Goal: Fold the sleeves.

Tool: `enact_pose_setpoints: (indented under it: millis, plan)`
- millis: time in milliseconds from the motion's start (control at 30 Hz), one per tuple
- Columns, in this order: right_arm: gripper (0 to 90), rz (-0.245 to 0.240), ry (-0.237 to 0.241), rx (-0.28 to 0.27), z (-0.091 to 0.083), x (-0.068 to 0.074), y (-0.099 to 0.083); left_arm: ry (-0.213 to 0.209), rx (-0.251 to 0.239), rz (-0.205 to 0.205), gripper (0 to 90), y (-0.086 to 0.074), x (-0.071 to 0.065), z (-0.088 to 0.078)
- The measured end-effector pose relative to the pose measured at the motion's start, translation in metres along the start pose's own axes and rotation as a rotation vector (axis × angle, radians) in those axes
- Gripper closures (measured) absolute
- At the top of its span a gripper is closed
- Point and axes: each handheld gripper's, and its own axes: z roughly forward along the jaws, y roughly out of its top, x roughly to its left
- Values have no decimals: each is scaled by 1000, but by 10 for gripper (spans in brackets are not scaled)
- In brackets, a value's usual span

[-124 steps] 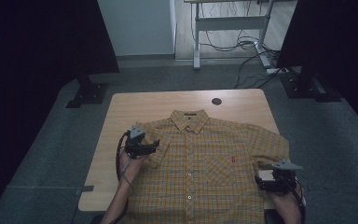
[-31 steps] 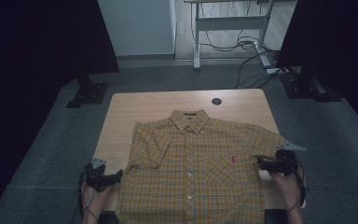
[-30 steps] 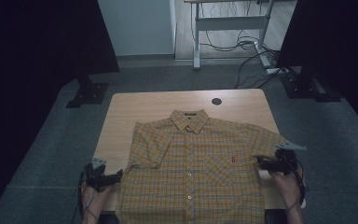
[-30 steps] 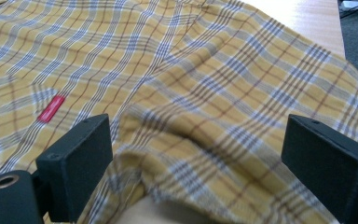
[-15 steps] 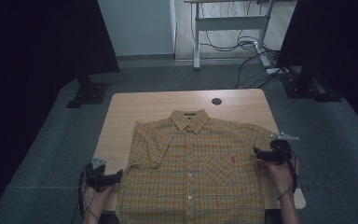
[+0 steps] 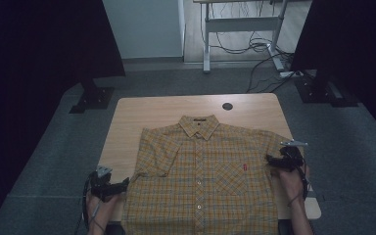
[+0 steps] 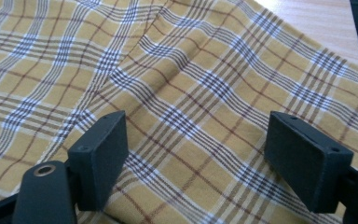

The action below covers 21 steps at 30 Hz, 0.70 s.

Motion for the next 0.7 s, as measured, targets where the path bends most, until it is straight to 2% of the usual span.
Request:
enact_pose_setpoints:
  millis: [100,300,400,500,700]
  plan:
    - [282,7,-6,3,-1,0,1,1,-1,-3,88,0,0,0]
    - [671,12,14,-4,-4,6,3,0,-1,-1,88,1,-1,1]
    - [787,22,31,-5,-4,8,3,-1,-1,0,88,1,-2,1]
    - [831,13,44,-7,-5,11,3,-2,0,0,88,1,-2,1]
    - [832,3,59,-82,-21,17,12,-3,-1,1,88,1,-2,1]
